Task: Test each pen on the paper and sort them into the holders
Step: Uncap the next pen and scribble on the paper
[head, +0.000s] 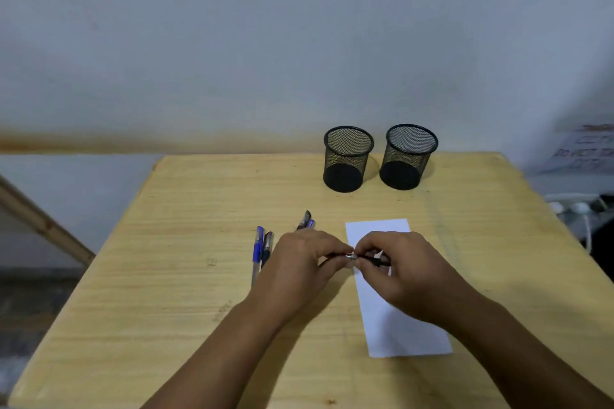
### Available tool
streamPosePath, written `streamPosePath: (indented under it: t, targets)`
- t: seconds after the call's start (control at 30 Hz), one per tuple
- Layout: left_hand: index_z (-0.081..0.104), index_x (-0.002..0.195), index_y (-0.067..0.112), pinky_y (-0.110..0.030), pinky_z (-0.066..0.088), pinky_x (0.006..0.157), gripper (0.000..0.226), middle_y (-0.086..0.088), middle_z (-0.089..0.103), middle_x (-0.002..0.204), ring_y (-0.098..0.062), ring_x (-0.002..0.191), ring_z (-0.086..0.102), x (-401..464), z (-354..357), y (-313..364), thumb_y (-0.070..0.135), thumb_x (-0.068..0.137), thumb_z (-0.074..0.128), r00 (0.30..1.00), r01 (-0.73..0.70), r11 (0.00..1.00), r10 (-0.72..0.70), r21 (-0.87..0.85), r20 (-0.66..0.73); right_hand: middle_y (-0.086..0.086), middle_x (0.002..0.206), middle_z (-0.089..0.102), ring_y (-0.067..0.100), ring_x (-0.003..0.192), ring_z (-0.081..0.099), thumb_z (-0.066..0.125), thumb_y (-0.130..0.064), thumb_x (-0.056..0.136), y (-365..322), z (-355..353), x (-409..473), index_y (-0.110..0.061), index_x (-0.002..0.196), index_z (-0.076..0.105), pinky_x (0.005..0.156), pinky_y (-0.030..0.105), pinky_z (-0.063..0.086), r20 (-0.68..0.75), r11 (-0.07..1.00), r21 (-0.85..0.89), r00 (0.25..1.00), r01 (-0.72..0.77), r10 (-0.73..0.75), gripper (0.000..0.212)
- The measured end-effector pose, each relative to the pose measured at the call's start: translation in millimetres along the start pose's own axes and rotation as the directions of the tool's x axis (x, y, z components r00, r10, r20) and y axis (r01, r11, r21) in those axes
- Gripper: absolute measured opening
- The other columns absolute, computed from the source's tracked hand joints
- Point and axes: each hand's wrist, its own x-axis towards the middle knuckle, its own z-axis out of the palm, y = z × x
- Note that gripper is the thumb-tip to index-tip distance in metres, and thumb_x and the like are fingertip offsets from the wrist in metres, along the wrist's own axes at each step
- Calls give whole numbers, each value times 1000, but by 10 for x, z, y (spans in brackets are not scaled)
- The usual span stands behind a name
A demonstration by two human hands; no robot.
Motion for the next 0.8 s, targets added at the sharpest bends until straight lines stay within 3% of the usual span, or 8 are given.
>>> streamPosePath:
  t: [0.2, 0.4, 0.53, 0.63, 0.7, 0.8]
  targets:
    - [78, 94, 24, -21, 49, 79, 12, 14, 75, 90, -2, 85, 66, -40, 92, 79, 21, 83, 75, 1000, 20, 999, -19, -46, 17, -16, 67, 66, 7, 60, 59, 61, -30, 89, 64, 17, -121, -26, 86, 71, 51, 32, 48, -47, 1000, 29, 999, 4, -3, 11]
    - [79, 93, 22, -20, 49, 80, 11, 13, 75, 89, -1, 84, 66, -18, 77, 120, 22, 83, 75, 997, 67, 997, -65, -27, 40, -23, 64, 62, 2, 59, 58, 62, -34, 89, 132, 25, -173, -30, 82, 68, 48, 17, 37, -64, 999, 14, 997, -39, 40, 10]
    - [77, 96, 22, -14, 45, 78, 13, 14, 72, 89, -2, 84, 60, 3, 33, 107, 17, 85, 71, 976, 217, 973, -218, 76, 2, -15, 67, 66, 9, 61, 60, 63, -17, 91, 224, -14, -192, -23, 81, 68, 51, 14, 38, -119, 970, 204, 981, -129, 155, 13]
    - [76, 95, 24, -18, 40, 75, 18, 14, 71, 88, -6, 85, 57, 30, 55, 40, 14, 85, 66, 955, 297, 938, -296, 179, -32, -7, 81, 72, 19, 70, 67, 56, -9, 92, 332, 9, -214, -24, 97, 70, 65, 32, 55, -95, 888, 368, 939, -276, 331, 21]
    - [72, 82, 27, -22, 36, 70, 13, 13, 69, 77, -13, 82, 55, 42, 111, -19, 22, 88, 62, 937, 343, 890, -346, 300, -44, -2, 85, 73, 19, 77, 70, 55, -5, 93, 351, 33, -219, -21, 112, 68, 75, 39, 61, -64, 779, 540, 908, -318, 415, 28]
    - [55, 62, 23, -35, 45, 63, 24, 8, 56, 56, -16, 68, 48, 47, 192, -57, 26, 86, 54, 915, 390, 819, -394, 420, -81, 5, 85, 73, 18, 84, 73, 55, -4, 95, 332, 47, -235, -26, 124, 60, 80, 35, 61, -75, 682, 673, 891, -286, 447, 37]
